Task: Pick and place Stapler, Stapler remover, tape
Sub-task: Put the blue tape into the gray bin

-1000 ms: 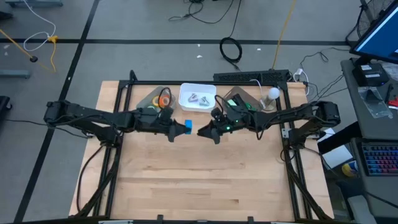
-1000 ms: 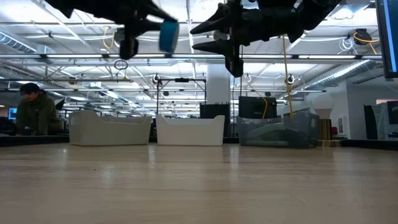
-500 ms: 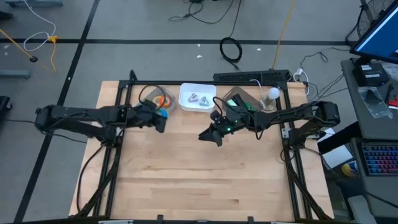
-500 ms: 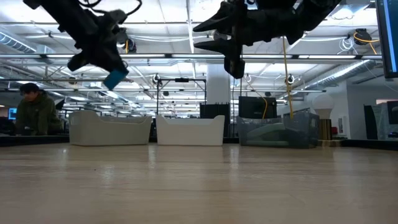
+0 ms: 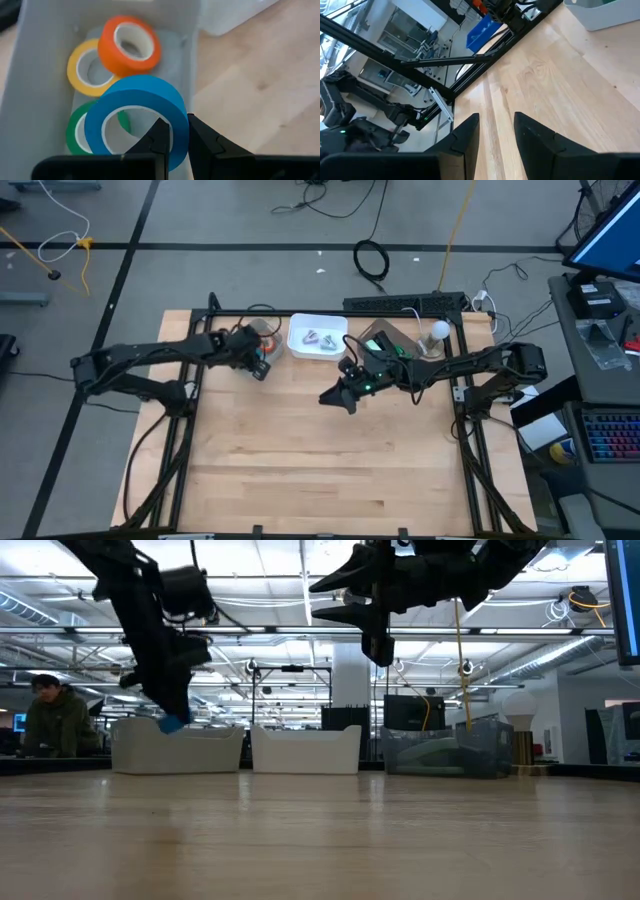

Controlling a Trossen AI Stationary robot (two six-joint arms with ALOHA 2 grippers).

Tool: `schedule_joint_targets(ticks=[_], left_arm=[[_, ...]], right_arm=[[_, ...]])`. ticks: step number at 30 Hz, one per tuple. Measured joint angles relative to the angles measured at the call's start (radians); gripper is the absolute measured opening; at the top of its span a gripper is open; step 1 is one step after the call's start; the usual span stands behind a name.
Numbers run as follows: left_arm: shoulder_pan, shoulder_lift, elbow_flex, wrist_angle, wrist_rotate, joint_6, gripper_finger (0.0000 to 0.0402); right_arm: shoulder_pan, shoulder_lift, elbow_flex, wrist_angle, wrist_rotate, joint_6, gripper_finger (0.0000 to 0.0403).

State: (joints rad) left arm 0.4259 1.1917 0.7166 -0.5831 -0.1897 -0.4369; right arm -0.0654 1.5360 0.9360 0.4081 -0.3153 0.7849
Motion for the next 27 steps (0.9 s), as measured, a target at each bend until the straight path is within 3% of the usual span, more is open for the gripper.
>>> schedule_joint_targets(ticks=[8, 22, 27], left_arm=[[0.122, 0.116, 0.000, 0.002, 0.110, 0.063, 0.0039], [0.137, 0.170, 0.002, 0.011, 0.136, 0.069, 0.0039], [0.138, 0.174, -0.001, 0.011, 0.138, 0.067, 0.0090]], right_arm=[[0.000, 0.000, 0.000, 0.001, 0.005, 0.000, 0.0116], [-0.013, 0.000, 0.000, -0.001, 0.031, -0.001, 0.0116], [-0.016, 0.000, 0.000, -0.001, 0.030, -0.001, 0.0116]])
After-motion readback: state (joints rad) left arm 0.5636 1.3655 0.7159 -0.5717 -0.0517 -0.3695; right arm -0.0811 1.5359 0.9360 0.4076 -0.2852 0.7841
